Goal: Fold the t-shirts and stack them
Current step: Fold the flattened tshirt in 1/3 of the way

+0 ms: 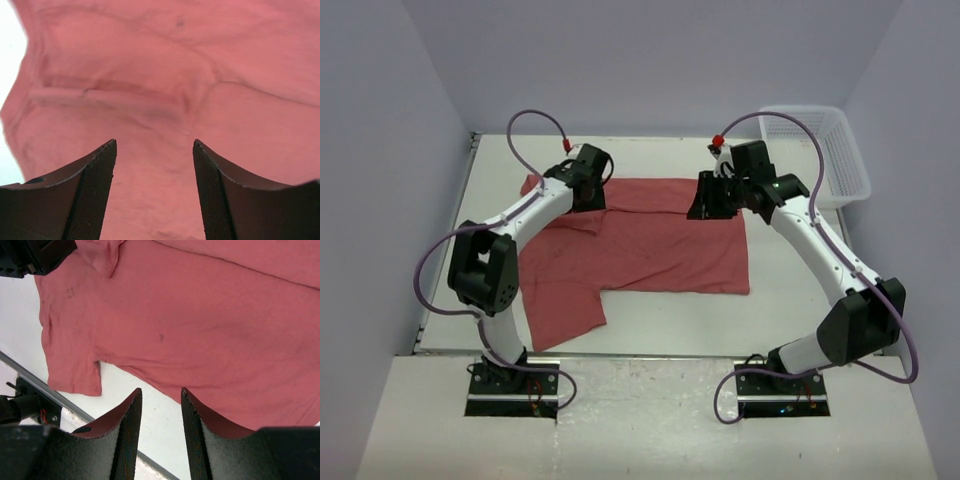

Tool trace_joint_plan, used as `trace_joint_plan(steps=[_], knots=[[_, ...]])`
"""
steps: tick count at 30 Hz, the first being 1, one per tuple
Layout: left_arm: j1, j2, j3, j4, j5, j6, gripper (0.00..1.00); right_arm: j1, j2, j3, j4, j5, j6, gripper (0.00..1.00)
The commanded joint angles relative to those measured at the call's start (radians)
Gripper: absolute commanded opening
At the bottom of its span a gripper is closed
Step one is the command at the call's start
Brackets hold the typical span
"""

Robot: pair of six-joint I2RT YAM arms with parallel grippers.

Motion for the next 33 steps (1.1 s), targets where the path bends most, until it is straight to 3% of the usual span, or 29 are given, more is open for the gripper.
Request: trace_joint_plan(steps=[1, 6, 9, 21, 33], knots=[[0.083, -0.072, -0.075, -0.011, -0.026, -0.04, 0.64, 0.007, -0.01, -0.011, 0.025, -0.013, 0.0, 0.39], [0.282, -0.207, -0.293, 0.165, 0.191, -0.047, 0.64, 0.011, -0.019, -0.037, 0.044, -0.033, 0.0, 0.39], [0.364, -0.23, -0.33, 0.209, 0.26, -0.044, 0.62, 0.011, -0.025, -0.043, 0.042, -0.031, -0.007, 0.39], [0.513, -0.201, -0.435, 0.389, 0.53, -0.049, 0.56, 0.013, -0.048, -0.072, 0.051, -0.05, -0.017, 0.38], [0.573, -0.165, -0.491, 0.526, 0.567, -0.02, 0.55, 0.017, -0.037, -0.086, 0.062, -0.071, -0.012, 0.37]])
